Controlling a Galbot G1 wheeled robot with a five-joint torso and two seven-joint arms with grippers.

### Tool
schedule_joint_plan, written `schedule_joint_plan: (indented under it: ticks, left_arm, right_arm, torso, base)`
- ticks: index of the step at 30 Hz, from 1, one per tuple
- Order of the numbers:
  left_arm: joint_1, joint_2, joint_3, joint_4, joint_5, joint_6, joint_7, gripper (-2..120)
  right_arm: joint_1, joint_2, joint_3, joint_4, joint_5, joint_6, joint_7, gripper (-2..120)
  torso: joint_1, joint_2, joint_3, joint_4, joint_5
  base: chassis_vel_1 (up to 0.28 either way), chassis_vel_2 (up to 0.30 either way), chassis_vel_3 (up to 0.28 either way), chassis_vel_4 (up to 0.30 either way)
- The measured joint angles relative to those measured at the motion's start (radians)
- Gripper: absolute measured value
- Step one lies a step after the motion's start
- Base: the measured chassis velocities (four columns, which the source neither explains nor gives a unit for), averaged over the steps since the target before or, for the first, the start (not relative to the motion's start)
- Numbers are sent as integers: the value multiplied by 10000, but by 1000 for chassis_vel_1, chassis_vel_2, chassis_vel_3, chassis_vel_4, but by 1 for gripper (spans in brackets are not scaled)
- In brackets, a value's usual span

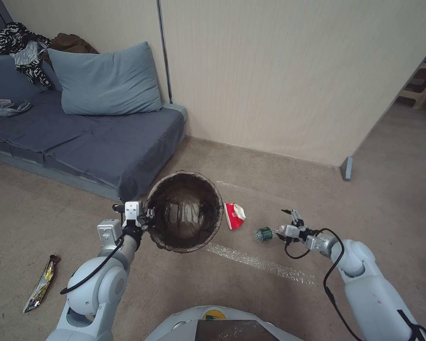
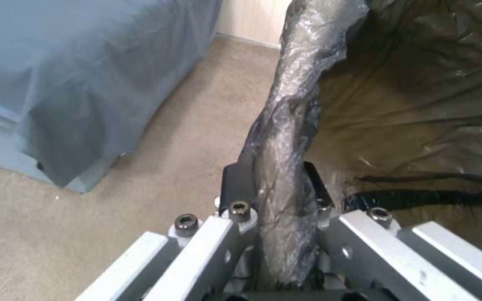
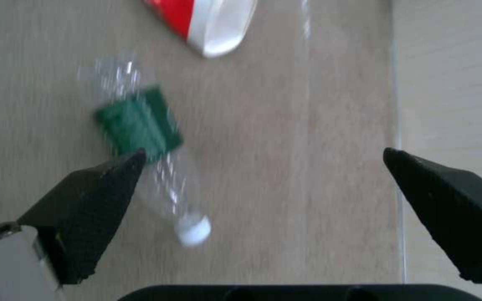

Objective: Pick up the trash bin, then pick up the garbage from the floor and place it into the trash bin.

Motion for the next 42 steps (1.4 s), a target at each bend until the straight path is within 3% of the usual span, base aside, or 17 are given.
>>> schedule_joint_plan:
  ticks: [26,42]
  left_arm:
    - [-66,-1,215,103,124,56,-41,2]
    - [67,-61,282,-9,308,69,-55,2]
  right_arm:
    - [1029,-293,-570,-1249,347,404,-853,100]
    - [1807,308,-1021,-2152,374,567,-707,100]
  torso:
    - [0,0,0,-2,-1]
    - [0,0,-1,0,-1]
  base:
    - [0,0,0,0]
    - [0,0,0,0]
